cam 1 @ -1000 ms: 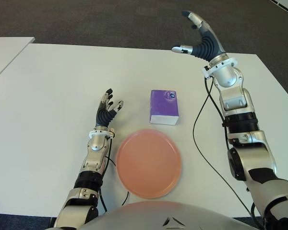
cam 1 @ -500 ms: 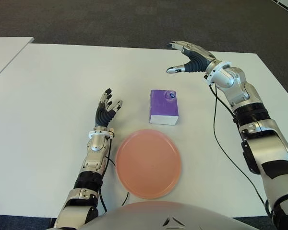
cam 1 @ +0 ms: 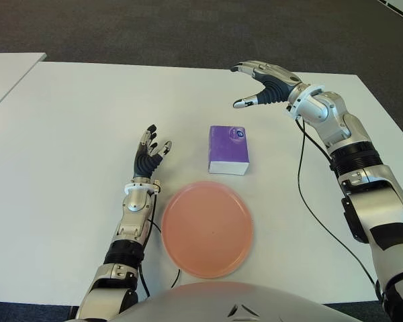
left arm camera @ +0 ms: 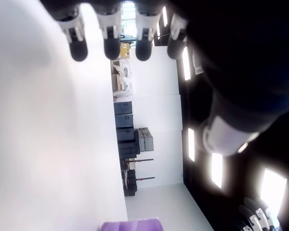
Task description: Put the tissue paper into the plate.
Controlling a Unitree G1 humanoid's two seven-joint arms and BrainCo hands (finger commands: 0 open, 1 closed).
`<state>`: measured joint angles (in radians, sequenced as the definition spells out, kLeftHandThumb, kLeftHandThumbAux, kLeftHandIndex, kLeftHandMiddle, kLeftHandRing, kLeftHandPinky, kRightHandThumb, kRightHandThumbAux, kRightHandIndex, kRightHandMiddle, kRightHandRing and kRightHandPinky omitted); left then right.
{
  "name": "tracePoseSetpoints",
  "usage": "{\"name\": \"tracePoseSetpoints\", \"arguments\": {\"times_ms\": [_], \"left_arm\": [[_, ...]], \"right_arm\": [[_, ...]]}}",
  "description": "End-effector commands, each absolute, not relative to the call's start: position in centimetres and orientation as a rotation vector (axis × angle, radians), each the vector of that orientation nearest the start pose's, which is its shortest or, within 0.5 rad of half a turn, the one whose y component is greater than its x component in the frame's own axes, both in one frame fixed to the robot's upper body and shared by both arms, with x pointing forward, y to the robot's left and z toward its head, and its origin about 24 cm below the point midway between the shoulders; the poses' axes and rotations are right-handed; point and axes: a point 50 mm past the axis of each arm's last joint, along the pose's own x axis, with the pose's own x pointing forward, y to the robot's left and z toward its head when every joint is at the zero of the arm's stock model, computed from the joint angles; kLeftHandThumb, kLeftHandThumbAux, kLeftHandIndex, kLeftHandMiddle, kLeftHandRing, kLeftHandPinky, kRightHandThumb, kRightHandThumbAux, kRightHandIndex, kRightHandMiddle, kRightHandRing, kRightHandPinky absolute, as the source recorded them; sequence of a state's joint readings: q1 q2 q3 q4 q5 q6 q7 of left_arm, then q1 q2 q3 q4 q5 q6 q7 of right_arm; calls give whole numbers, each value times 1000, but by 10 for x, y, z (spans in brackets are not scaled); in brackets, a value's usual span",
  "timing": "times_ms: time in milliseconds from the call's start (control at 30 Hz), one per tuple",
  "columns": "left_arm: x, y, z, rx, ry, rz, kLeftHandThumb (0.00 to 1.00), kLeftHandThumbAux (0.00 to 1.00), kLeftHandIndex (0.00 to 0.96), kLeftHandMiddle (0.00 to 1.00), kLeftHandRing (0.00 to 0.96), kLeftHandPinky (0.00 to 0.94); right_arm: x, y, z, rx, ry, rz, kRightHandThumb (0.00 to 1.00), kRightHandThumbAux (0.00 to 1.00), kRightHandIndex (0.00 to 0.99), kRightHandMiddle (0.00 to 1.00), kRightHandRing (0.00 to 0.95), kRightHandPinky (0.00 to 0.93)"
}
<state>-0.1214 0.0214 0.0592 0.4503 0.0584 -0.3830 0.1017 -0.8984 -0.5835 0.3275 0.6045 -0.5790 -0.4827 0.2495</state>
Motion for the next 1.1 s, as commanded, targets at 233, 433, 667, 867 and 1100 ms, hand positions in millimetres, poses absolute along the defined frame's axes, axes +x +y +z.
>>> {"name": "tracePoseSetpoints", "arguments": {"times_ms": [233,433,667,867,1100], "left_arm": [[264,163,-2,64,-12,120,190,640,84,76,59,69],[265,163,-2,58,-8,120,194,637,84,76,58,67],[266,162,-2,62,-15,123,201,630,87,78,57,66],[266,162,-2,77,-24,117,198,627,83,76,55,66],[266,163,-1,89,-28,109,168,622,73,69,54,56]], "right_arm": [[369,-149,193,-1415,-524,568,254,259,0,0,0,0],[367,-145,192,-1430,-529,607,263,271,0,0,0,0],[363,-141,192,-1503,-546,688,344,280,0,0,0,0],[360,-140,196,-1586,-587,711,427,279,0,0,0,0],[359,-138,197,-1679,-637,745,542,252,0,0,0,0]]}}
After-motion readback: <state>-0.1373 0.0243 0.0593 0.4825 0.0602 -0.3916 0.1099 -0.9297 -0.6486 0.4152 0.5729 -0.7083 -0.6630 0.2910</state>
